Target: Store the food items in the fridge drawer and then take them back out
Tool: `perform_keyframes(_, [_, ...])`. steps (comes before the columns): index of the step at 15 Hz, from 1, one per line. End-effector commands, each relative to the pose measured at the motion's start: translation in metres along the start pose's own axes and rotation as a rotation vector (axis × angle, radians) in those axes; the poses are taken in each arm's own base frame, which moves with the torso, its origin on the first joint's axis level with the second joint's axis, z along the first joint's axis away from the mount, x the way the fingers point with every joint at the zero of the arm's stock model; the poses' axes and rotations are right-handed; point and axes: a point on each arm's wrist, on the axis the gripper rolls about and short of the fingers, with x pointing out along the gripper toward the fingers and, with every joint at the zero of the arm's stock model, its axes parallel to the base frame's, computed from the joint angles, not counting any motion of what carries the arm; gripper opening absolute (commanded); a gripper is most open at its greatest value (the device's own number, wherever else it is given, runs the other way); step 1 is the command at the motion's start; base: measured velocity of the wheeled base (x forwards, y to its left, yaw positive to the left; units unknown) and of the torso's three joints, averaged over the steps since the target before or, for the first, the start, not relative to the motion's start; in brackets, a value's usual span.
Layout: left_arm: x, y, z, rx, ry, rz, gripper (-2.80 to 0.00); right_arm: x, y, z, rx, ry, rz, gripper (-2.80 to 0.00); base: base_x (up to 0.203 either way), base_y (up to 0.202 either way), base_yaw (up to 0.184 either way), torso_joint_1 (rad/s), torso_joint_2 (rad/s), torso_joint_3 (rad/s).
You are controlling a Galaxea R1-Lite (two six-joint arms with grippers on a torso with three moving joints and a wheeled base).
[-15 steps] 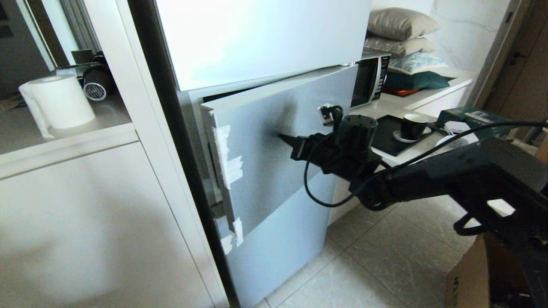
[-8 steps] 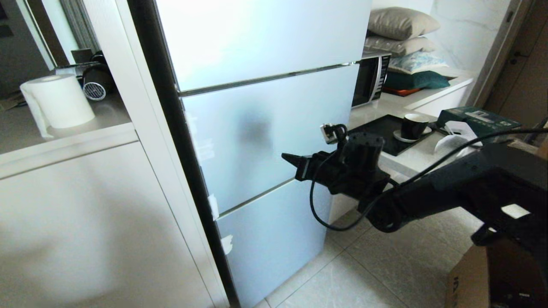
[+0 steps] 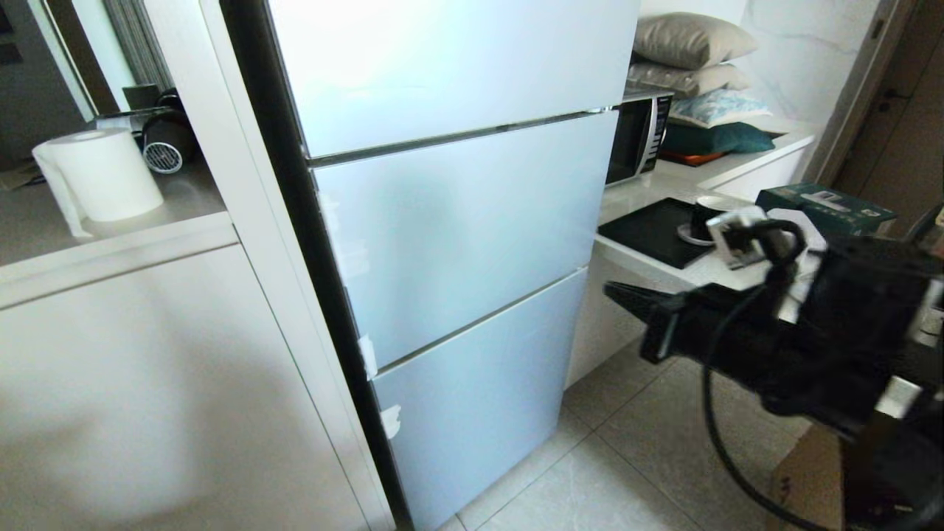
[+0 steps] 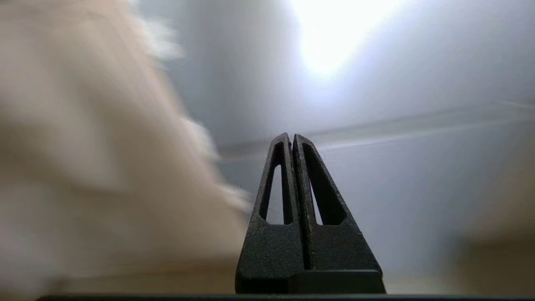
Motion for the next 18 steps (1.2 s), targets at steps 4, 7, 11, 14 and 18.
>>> perform_keyframes(4, [0.000, 0.000, 0.000, 0.000, 0.001, 0.000, -2.80, -0.186, -0.012, -0.015, -0.150, -0.055, -0.374, -2.80, 0.000, 0.000, 0.000, 0.000, 0.00, 0.000])
perform_keyframes(7, [0.000, 0.000, 0.000, 0.001, 0.001, 0.000, -2.80, -0.245, 0.001, -0.058, -0.181, -0.019, -0.460, -2.80, 0.000, 0.000, 0.000, 0.000, 0.00, 0.000])
perform_keyframes(11, [0.000, 0.000, 0.000, 0.000, 0.001, 0.001, -2.80, -0.281, 0.016, -0.110, -0.228, -0.072, -0.540, -2.80, 0.000, 0.000, 0.000, 0.000, 0.00, 0.000])
perform_keyframes(14, [0.000, 0.000, 0.000, 0.001, 0.001, 0.001, -2.80, -0.282, 0.015, -0.127, -0.194, -0.025, -0.567, -2.80, 0.000, 0.000, 0.000, 0.000, 0.00, 0.000])
perform_keyframes(18, [0.000, 0.000, 0.000, 0.001, 0.001, 0.001, -2.80, -0.282, 0.015, -0.128, -0.179, -0.028, -0.569, -2.80, 0.000, 0.000, 0.000, 0.000, 0.00, 0.000])
